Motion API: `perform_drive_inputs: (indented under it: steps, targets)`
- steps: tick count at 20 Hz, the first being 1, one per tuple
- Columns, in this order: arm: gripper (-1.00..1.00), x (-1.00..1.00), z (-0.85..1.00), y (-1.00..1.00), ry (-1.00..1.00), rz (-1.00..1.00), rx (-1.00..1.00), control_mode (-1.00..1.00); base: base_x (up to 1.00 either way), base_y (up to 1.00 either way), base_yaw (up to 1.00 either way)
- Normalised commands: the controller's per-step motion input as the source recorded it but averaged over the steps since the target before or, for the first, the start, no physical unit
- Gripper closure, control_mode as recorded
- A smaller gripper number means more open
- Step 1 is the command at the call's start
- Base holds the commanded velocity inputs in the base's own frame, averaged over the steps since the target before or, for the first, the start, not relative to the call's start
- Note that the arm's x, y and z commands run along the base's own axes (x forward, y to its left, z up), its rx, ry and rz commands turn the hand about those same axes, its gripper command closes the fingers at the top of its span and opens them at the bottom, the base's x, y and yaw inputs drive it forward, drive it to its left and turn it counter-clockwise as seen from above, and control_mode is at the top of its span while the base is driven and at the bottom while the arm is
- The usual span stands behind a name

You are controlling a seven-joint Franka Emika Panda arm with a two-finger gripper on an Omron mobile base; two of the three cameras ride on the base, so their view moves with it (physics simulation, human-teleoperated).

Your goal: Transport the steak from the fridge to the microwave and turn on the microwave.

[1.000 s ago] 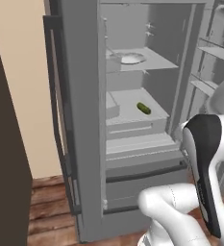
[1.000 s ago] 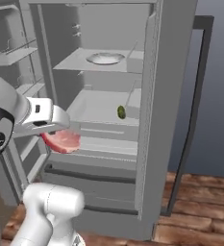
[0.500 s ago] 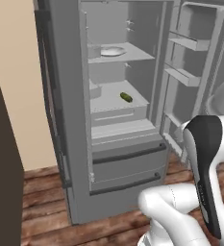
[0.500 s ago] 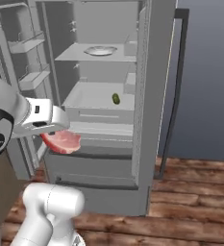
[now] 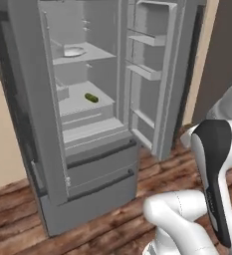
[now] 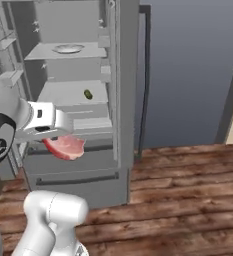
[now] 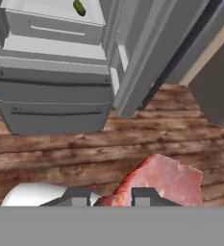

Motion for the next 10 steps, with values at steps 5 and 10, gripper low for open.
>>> perform_drive_inputs:
  steps: [5, 10]
  targets:
    - [1.0, 0.0, 0.0, 0.0, 0.0, 0.0, 0.0, 1.0, -0.06, -0.3, -0.59]
    - [1.0, 0.0, 0.0, 0.0, 0.0, 0.0, 0.0, 1.0, 0.0, -0.42, -0.66]
